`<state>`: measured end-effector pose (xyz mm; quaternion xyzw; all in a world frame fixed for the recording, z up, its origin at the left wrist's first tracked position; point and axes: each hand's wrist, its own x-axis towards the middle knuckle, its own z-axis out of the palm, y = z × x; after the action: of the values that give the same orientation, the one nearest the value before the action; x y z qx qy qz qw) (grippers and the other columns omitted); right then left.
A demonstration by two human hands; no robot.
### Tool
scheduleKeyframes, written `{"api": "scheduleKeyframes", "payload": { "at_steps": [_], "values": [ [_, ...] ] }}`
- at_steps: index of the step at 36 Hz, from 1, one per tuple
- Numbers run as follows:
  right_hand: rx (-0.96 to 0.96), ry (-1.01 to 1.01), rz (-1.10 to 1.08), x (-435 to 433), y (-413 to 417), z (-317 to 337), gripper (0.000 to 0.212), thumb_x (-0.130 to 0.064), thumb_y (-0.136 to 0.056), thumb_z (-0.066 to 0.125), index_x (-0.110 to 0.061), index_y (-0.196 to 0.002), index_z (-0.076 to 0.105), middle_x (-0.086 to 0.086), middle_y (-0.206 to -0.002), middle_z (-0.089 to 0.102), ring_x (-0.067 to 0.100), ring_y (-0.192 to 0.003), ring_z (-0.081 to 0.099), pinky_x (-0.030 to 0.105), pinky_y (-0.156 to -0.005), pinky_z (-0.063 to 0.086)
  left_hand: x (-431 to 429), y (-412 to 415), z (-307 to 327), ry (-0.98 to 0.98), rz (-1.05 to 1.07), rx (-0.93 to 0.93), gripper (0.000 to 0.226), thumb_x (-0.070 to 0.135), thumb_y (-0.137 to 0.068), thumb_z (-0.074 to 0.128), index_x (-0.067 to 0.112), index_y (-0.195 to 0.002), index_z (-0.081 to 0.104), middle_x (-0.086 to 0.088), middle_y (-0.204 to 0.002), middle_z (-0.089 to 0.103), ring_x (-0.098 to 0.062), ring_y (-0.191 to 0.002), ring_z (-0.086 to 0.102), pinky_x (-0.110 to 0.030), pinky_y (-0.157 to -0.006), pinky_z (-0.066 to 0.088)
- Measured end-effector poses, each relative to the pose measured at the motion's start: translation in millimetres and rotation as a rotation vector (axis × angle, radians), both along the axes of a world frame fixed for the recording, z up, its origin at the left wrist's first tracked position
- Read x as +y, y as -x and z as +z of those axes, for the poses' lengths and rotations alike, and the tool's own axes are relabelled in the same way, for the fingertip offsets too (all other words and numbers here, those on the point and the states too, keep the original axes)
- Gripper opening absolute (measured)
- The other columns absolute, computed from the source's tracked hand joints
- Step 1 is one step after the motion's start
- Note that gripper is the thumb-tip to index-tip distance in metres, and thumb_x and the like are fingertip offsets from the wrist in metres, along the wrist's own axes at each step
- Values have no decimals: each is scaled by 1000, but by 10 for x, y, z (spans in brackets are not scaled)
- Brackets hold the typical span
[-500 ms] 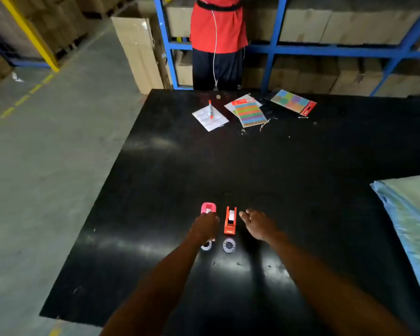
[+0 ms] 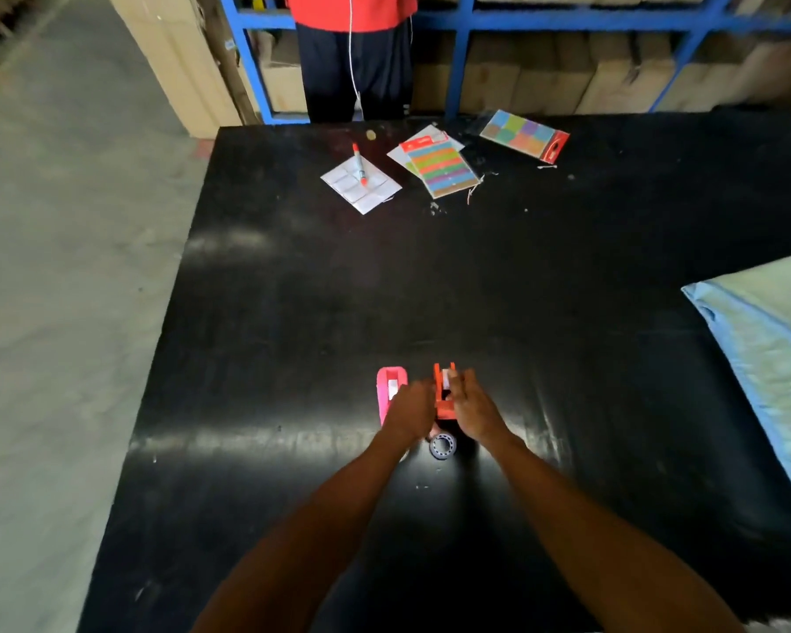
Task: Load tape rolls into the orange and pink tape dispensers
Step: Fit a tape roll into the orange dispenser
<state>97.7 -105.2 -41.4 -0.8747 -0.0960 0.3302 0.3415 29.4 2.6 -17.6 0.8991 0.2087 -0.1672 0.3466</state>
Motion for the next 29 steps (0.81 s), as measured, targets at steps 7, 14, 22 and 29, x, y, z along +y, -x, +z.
{"api": "scheduleKeyframes", "payload": {
  "at_steps": [7,14,22,29],
  "values": [
    [17,-174,7,-146,52,310,49,-57,-100,30,-32,-141,35,-7,-124,56,18,-116,58,33,-100,41,31,54,87,135,62,-113,31,6,-91,51,2,-121,57,-25,-112,62,-40,-97,64,-47,-85,53],
    [144,-390,-108,-180,-105,218,11,-55,-88,43,-62,-94,49,-1,-101,66,13,-82,67,39,-80,55,-153,16,264,267,141,-129,42,33,-102,34,4,-123,56,-12,-100,61,-26,-87,60,-30,-71,48],
    [83,-341,-23,-130,-106,506,19,-43,-103,32,-26,-107,40,-1,-82,56,13,-66,56,29,-62,46,-167,32,221,346,105,-94,18,4,-94,40,4,-102,56,-12,-78,53,-24,-67,49,-29,-59,37],
    [77,-397,-1,-198,-143,504,16,-31,-107,31,-18,-111,40,-1,-86,57,11,-74,57,32,-72,47,-171,-55,426,547,241,-20,25,11,-102,34,-2,-110,54,12,-48,43,0,-42,38,-10,-35,32]
  ]
}}
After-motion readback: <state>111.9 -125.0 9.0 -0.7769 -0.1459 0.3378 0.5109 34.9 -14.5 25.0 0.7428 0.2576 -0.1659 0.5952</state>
